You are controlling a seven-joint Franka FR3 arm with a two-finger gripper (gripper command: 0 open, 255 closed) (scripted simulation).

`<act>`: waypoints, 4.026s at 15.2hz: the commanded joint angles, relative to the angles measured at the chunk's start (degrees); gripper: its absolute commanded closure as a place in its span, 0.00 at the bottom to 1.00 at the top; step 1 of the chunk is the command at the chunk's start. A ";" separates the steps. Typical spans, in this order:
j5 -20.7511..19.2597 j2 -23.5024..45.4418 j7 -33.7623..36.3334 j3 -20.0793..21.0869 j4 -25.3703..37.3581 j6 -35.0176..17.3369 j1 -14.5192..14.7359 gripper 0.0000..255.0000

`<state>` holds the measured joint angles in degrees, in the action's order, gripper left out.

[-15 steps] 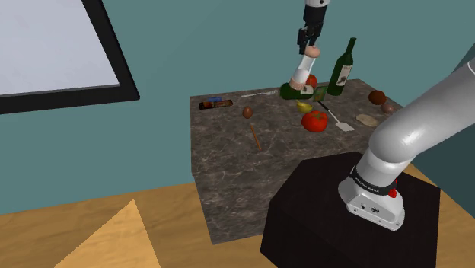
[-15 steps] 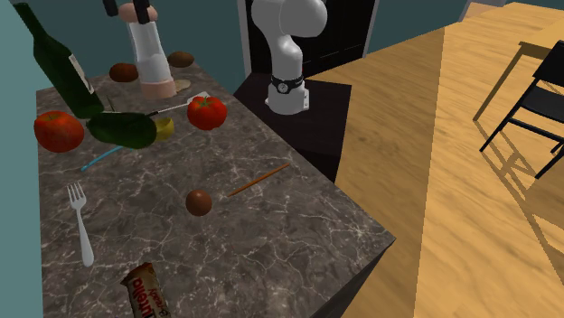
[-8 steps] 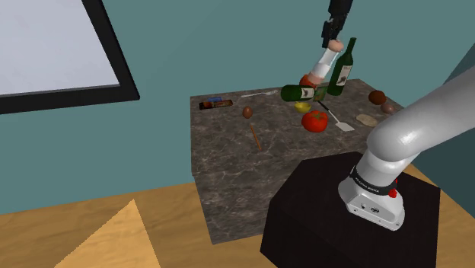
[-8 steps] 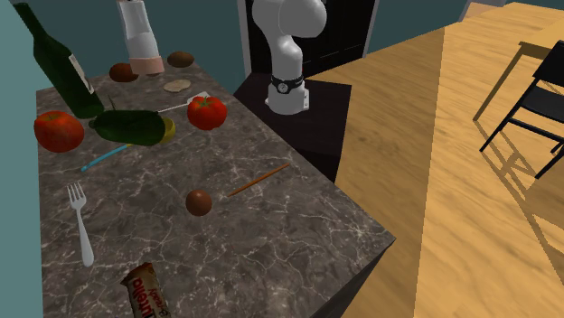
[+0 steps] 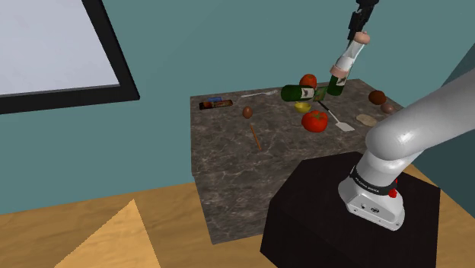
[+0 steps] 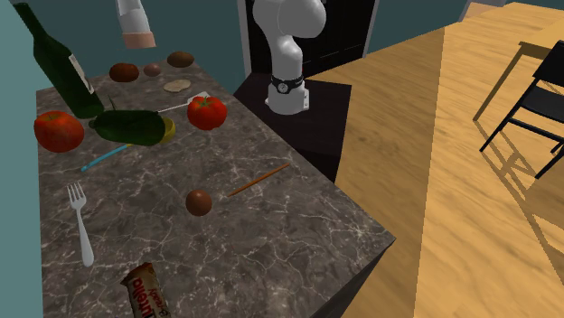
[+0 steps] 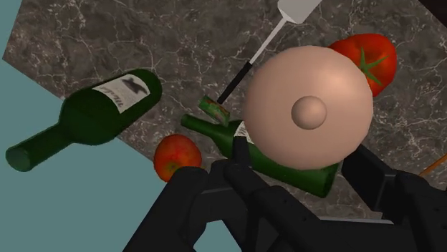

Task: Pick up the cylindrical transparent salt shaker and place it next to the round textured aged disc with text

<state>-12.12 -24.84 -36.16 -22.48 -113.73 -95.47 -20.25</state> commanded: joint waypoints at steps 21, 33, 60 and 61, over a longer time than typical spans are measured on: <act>-2.14 1.61 -12.40 -10.51 -2.51 -6.23 -3.50 1.00; -3.19 1.54 -11.77 -11.93 -11.67 -15.36 -4.06 1.00; -3.06 7.50 -12.49 -16.44 -24.62 -33.96 -3.77 1.00; -3.06 7.50 -12.49 -16.44 -24.62 -33.96 -3.77 1.00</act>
<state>-15.19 -17.36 -48.65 -38.92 -138.33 -129.40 -24.02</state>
